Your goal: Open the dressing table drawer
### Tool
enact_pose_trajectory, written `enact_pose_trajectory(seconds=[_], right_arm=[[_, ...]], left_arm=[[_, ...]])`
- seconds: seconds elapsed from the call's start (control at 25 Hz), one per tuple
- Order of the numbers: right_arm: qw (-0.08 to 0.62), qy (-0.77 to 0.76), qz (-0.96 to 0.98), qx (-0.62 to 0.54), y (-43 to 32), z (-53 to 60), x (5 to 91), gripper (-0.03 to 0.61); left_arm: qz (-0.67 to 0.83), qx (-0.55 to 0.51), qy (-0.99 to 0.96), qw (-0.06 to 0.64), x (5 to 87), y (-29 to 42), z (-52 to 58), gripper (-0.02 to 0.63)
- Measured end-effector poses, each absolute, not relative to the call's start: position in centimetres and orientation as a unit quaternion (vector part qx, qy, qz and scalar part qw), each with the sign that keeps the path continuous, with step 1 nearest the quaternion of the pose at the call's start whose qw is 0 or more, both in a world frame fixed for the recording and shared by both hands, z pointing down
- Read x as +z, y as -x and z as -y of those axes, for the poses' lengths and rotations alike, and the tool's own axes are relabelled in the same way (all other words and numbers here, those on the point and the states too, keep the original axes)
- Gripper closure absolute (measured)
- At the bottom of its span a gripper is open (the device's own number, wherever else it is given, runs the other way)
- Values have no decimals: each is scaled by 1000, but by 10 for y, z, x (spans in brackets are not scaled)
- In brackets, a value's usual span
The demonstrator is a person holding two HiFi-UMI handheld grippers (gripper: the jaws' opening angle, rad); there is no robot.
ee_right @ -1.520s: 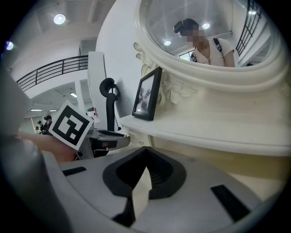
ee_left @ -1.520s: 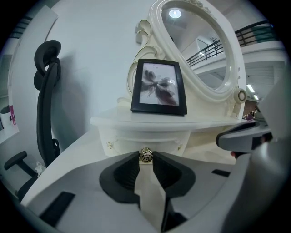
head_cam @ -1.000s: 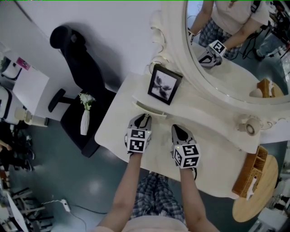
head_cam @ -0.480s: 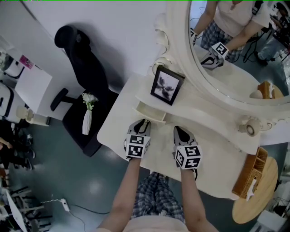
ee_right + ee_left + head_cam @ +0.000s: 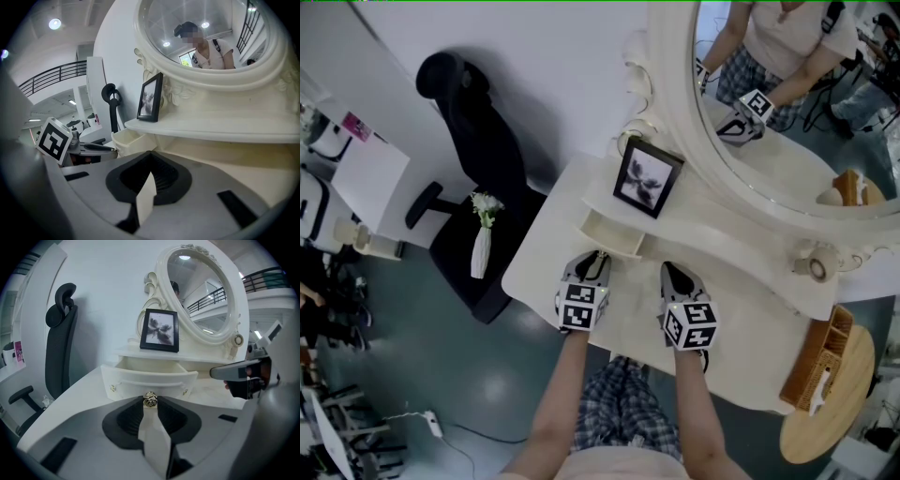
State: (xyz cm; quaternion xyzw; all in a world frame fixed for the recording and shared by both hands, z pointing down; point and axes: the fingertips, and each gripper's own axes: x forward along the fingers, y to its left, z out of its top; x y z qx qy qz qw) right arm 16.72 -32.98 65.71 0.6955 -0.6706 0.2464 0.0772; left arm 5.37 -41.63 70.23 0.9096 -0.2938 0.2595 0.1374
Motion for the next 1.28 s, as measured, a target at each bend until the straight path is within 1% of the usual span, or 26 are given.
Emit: enact_pose_trajectory(seconds=[0.24, 0.44, 0.56, 0.8, 1.04, 1.16, 1.28], right_arm=[[73, -696, 671, 246, -166, 328, 655, 563], [68, -700, 667, 245, -168, 324, 647, 563], [61, -705, 662, 245, -171, 321, 642, 563], [53, -715, 655, 238, -176, 314, 626, 562], [42, -728, 648, 218, -184, 297, 595, 562], [34, -737, 642, 207, -193, 284, 576, 563], [30, -748, 635, 193, -202, 266, 557, 563]], left_arm=[[282, 252, -915, 140, 703, -51, 413, 500], [286, 221, -921, 148, 685, -40, 409, 363], [293, 197, -924, 146, 668, -33, 409, 322], [291, 171, -930, 145, 644, -30, 405, 321], [277, 135, -942, 131, 598, -41, 394, 326], [262, 113, -951, 122, 568, -51, 384, 359], [245, 96, -958, 110, 542, -60, 369, 410]])
